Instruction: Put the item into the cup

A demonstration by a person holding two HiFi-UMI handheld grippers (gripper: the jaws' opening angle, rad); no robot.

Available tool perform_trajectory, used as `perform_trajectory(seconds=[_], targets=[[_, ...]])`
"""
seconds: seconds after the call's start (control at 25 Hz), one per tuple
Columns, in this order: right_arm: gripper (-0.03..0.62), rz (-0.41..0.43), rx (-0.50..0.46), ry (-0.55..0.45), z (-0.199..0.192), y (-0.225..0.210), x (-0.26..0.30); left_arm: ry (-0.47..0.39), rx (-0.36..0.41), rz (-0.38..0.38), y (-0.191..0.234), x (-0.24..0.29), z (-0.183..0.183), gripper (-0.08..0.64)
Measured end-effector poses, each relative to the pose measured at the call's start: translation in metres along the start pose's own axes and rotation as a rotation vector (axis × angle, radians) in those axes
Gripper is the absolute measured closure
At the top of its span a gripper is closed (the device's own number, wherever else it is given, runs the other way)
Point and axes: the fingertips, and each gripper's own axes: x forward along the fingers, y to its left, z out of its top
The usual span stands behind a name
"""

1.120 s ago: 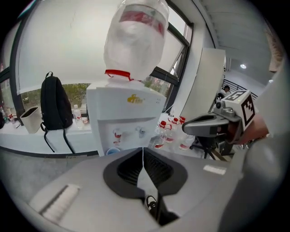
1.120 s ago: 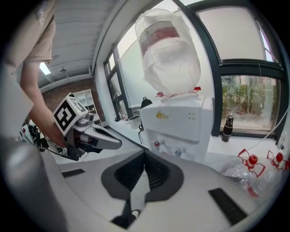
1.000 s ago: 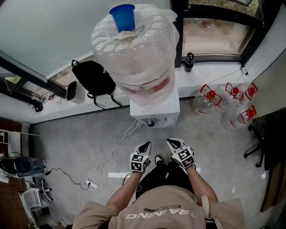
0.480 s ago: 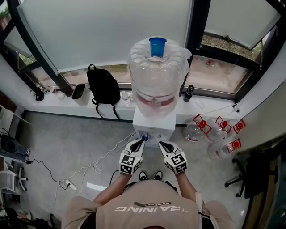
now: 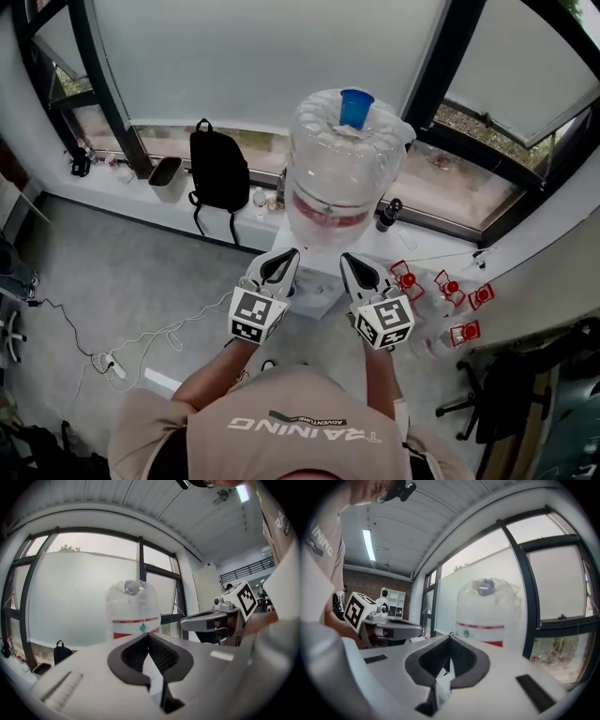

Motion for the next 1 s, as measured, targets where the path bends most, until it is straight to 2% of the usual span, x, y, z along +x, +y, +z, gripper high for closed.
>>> perform_trajectory(seconds=[0.16,0.28,0.4,0.56,0.84,1.0], targets=[[0.581,-0.063,-0.045,-0.068,0.026,-0.015,-0.005,-0.076,-0.038,-0.013,0.002,0.0,0.046,0.551],[0.581,-0.101,-0.046,-0.083,0.031,-0.022,-0.014,-0.101,-0.012,-0.028,-0.002,0.003,0.061,0.551],[0.581,-0.108,-0.049,-0.068,0.029,-0.022,-0.02,-0.103,0.015,-0.033,-0.005,0.004,0.064,0.551],[0.581,-0.12,-0.029,-0.046,0.018,-0.021,-0.026,-0.111,-0.021,-0.057,-0.009,-0.002,0.064,0.551],[0.581,-0.112,-0.051,-0.004,0.005,-0.012,-0.028,-0.068,-0.016,-0.027,0.003,-0.009,0.046,0.551],[0.581,-0.093,-0.067,-0.004,0.007,-0.004,-0.025,-0.055,0.042,0.001,0.015,-0.012,0.044,0.551]])
